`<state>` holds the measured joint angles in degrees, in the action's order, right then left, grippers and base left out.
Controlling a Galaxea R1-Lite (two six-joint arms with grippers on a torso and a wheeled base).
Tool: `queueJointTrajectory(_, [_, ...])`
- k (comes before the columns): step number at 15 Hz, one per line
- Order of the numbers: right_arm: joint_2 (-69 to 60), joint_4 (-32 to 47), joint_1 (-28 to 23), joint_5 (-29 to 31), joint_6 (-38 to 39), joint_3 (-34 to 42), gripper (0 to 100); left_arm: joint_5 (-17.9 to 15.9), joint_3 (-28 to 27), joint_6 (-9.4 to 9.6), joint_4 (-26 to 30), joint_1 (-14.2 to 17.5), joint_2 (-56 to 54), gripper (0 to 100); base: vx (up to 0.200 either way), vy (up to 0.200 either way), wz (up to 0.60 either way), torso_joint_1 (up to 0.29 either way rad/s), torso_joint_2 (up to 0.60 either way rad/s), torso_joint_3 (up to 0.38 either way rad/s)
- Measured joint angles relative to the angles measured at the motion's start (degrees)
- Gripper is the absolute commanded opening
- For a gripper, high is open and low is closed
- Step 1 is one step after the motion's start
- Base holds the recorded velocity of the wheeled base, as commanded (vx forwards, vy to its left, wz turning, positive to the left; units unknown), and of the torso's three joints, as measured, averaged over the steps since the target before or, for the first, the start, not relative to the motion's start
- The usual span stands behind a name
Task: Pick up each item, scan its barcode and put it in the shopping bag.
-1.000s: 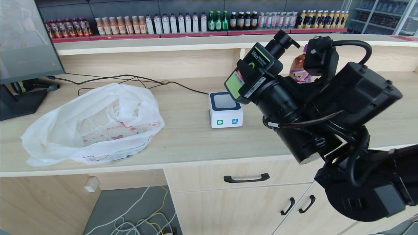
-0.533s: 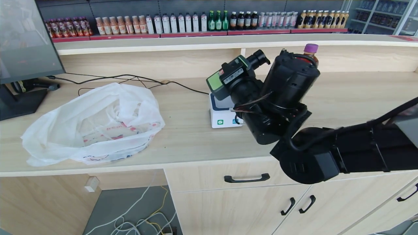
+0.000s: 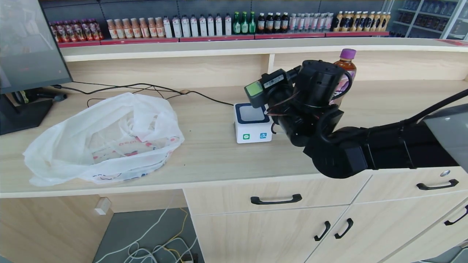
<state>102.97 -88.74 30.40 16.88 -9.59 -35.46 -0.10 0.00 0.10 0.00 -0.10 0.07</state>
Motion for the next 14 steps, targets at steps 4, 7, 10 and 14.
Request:
queueJointTrajectory(4, [-1.1,-1.2,0.0,-0.1,2.3,2.9,0,0.0,0.0,0.00,0.0,0.0,0.0,100,0.000,0.000,0.00,0.000,0.00,0.000])
queueJointTrajectory(7, [-1.7,-1.2,0.4,-0.3,5.1,4.0,0,0.0,0.0,0.00,0.0,0.0,0.0,100,0.000,0.000,0.00,0.000,0.00,0.000])
queueJointTrajectory(10, [-3.7,-1.3,1.7,-0.3,5.1,7.6,0,0.0,0.0,0.00,0.0,0.0,0.0,100,0.000,0.000,0.00,0.000,0.00,0.000])
queueJointTrajectory(14, [-9.6,-1.2,7.1,-4.5,-0.2,15.3,0,0.0,0.0,0.00,0.0,0.0,0.0,100,0.000,0.000,0.00,0.000,0.00,0.000])
